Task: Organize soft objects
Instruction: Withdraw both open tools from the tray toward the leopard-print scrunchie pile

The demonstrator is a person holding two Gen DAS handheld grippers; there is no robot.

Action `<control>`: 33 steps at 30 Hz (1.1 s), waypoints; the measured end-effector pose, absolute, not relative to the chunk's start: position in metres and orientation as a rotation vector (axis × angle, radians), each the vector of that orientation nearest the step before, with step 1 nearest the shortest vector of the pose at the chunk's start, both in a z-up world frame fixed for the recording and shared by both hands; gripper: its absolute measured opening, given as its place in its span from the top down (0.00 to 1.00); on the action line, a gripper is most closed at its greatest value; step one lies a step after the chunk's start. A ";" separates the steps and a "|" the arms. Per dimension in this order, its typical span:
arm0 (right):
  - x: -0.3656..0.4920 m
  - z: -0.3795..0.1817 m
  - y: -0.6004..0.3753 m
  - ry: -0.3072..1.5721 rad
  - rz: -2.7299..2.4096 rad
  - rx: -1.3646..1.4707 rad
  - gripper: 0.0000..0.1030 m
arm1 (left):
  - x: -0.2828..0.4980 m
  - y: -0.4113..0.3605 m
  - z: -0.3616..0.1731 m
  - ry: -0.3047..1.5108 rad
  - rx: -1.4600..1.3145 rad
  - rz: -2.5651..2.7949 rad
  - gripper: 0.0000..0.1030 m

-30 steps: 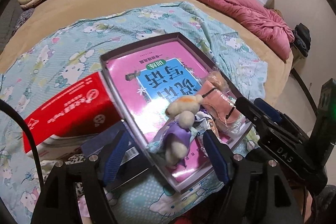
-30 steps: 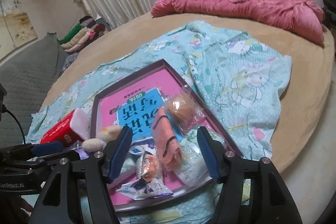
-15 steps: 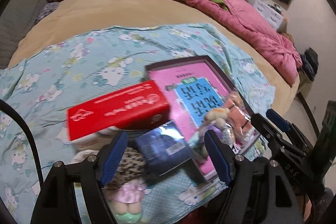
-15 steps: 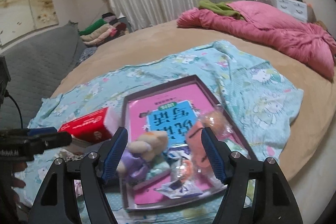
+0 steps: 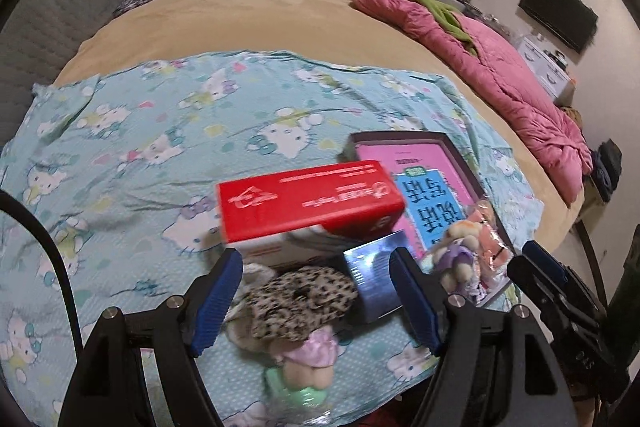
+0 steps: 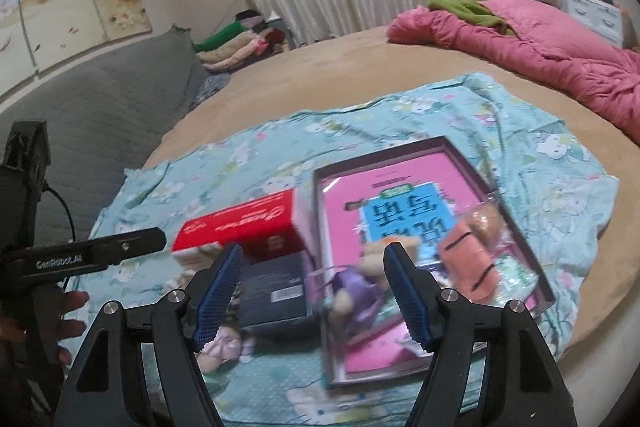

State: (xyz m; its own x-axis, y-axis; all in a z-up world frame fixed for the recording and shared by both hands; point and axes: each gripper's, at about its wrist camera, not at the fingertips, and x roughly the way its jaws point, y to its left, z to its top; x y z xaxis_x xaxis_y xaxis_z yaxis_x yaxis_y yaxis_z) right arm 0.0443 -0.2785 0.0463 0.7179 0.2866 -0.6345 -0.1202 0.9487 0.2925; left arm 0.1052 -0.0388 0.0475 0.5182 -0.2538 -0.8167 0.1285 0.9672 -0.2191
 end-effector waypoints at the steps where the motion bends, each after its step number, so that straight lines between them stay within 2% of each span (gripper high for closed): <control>1: 0.044 0.046 -0.274 0.744 0.238 0.233 0.28 | 0.103 -0.032 0.046 1.005 -0.146 -0.223 0.27; 19: 0.030 0.029 -0.185 0.852 0.411 0.078 0.28 | 0.080 0.048 0.006 1.058 -0.252 -0.096 0.27; 33: 0.054 -0.022 -0.106 0.879 0.511 -0.339 0.28 | 0.095 0.061 -0.051 1.166 -0.279 -0.115 0.27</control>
State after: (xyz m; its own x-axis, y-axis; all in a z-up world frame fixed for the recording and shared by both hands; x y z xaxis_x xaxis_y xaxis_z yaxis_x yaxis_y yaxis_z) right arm 0.0542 -0.1055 -0.0216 0.5306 0.2837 -0.7987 -0.5539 0.8293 -0.0734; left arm 0.0954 0.0609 -0.0513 0.3924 -0.2327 -0.8899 -0.0547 0.9599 -0.2751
